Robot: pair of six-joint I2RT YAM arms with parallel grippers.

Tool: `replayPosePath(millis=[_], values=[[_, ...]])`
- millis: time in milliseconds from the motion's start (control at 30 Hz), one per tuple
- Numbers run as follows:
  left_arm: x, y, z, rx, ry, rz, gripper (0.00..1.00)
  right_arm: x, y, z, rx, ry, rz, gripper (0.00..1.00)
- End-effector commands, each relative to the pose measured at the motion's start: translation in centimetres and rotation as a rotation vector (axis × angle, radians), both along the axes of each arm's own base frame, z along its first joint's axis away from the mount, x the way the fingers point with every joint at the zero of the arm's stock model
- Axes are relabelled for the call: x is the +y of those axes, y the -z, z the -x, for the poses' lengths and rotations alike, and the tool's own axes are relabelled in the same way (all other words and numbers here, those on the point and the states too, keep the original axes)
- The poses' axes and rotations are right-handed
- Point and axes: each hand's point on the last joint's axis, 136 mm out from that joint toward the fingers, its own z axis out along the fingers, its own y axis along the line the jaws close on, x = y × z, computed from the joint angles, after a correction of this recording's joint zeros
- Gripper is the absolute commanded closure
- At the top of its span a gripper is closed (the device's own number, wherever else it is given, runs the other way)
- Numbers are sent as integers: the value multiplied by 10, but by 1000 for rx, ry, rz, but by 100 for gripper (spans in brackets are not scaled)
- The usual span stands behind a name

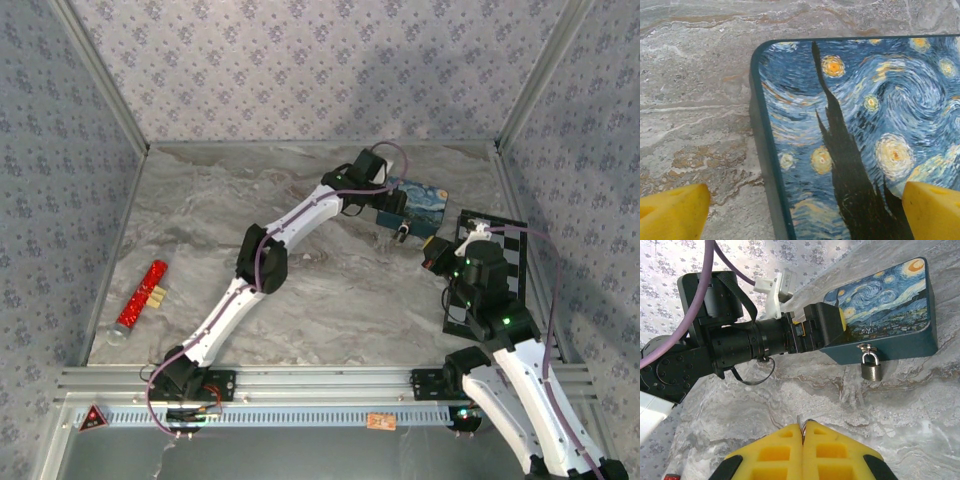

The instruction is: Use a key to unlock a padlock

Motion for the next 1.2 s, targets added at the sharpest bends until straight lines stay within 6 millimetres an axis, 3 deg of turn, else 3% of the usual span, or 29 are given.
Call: replayPosePath(millis=[0, 233, 533, 867, 1033, 1167], values=[[3, 16, 1, -6, -17, -64, 4, -3, 5, 1, 17, 17, -8, 100], [46, 38, 7, 45, -79, -242, 9, -4, 6, 0, 20, 25, -7, 100], [118, 26, 8, 85, -280, -167, 9, -1, 9, -4, 37, 19, -15, 100], [233, 35, 45, 88, -469, -189, 9, 8, 11, -15, 47, -5, -40, 100], [272, 40, 73, 91, -520, -220, 9, 13, 14, -20, 62, -19, -51, 100], [288, 40, 103, 105, -530, -227, 10, 16, 19, -22, 78, -27, -58, 100]])
